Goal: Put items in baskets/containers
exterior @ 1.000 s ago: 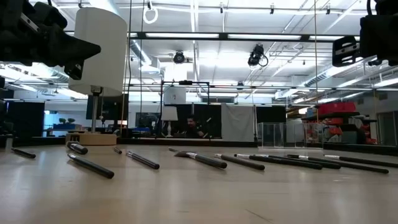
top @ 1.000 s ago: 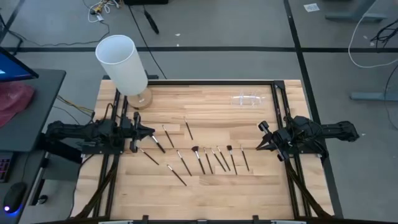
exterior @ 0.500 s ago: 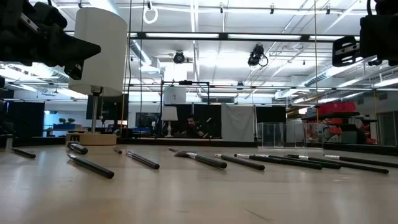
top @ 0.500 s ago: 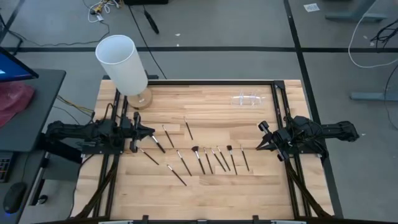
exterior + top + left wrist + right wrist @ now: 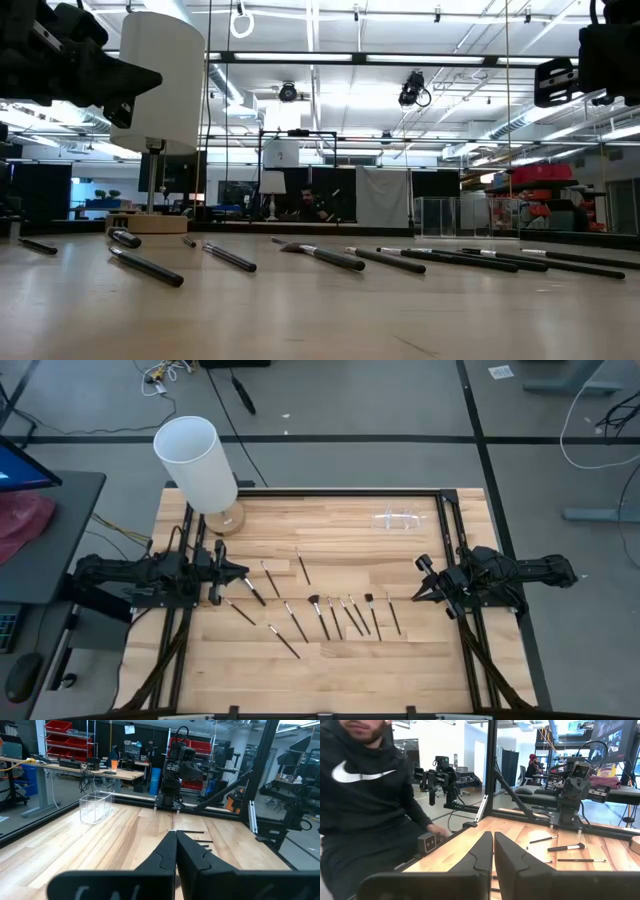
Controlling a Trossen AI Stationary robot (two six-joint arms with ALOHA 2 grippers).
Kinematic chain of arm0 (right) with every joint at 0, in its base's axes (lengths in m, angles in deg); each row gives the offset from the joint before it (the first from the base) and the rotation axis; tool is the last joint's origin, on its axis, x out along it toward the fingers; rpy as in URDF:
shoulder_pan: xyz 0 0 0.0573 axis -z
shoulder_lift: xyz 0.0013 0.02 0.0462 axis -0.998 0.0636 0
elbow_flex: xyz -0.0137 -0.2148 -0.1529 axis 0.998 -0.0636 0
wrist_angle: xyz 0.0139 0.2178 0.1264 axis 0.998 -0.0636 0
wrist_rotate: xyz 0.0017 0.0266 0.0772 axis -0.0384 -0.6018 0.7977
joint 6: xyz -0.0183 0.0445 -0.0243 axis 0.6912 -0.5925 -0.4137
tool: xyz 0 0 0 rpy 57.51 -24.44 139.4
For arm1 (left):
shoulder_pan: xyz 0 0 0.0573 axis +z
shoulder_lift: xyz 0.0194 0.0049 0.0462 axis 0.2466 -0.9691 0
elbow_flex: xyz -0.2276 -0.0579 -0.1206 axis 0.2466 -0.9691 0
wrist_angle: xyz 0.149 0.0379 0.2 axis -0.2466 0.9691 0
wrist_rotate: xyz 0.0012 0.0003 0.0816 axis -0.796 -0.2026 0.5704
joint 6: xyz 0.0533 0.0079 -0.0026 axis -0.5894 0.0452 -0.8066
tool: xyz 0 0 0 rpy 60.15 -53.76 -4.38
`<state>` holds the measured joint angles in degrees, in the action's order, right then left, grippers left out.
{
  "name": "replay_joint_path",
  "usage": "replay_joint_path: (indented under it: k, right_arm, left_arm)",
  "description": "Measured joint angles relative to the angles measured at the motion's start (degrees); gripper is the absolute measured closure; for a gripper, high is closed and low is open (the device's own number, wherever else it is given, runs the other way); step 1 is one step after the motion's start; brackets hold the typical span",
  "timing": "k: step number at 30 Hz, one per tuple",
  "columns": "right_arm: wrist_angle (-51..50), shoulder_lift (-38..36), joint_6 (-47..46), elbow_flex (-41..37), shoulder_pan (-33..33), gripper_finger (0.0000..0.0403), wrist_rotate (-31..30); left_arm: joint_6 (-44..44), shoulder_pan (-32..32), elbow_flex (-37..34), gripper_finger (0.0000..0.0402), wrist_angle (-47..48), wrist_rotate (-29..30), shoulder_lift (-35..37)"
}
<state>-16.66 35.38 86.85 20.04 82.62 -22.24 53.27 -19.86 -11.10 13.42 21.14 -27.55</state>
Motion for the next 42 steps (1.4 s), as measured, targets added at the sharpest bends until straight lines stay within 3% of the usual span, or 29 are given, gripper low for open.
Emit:
replay_joint_path:
  k: [8, 11, 13, 18, 20, 26, 30, 33, 42]
  right_arm:
    - [2.5, 0.0, 2.8, 0.0, 0.0, 0.0382, -2.3]
    - [9.8, 0.0, -4.4, 0.0, -0.1, 0.0382, -3.4]
    - [15.5, 0.0, -10.8, 0.0, -0.1, 0.0382, -8.0]
    - [20.9, 0.2, -14.6, 0.0, -0.1, 0.0382, -28.4]
    - [20.6, 1.5, -15.3, 0.0, -0.1, 0.0382, -30.2]
    - [24.1, 16.2, -25.1, 0.0, -3.2, 0.0382, -33.2]
    - [29.0, 28.9, -27.3, 0.0, -6.3, 0.0382, -39.8]
    - [31.4, 35.9, -27.1, 0.0, -6.9, 0.0382, -40.4]
    - [45.5, 44.6, -25.6, 1.4, -5.6, 0.0382, -40.8]
  left_arm:
    - [0.0, 0.0, 0.0, 0.0396, 0.0, 0.0, 0.0]
    - [0.0, 0.0, 0.0, 0.0396, 0.0, 0.0, 0.0]
    - [0.0, 0.0, 0.0, 0.0396, 0.0, 0.0, 0.0]
    - [0.0, 0.0, 0.0, 0.0396, 0.0, 0.0, 0.0]
    - [0.0, 0.0, 0.0, 0.0396, 0.0, 0.0, 0.0]
    - [0.0, 0.0, 0.0, 0.0396, 0.0, 0.0, 0.0]
    - [0.0, 0.0, 0.0, 0.0396, 0.0, 0.0, 0.0]
    - [0.0, 0.0, 0.0, 0.0396, 0.0, 0.0, 0.0]
    - [0.0, 0.0, 0.0, 0.0396, 0.0, 0.0, 0.0]
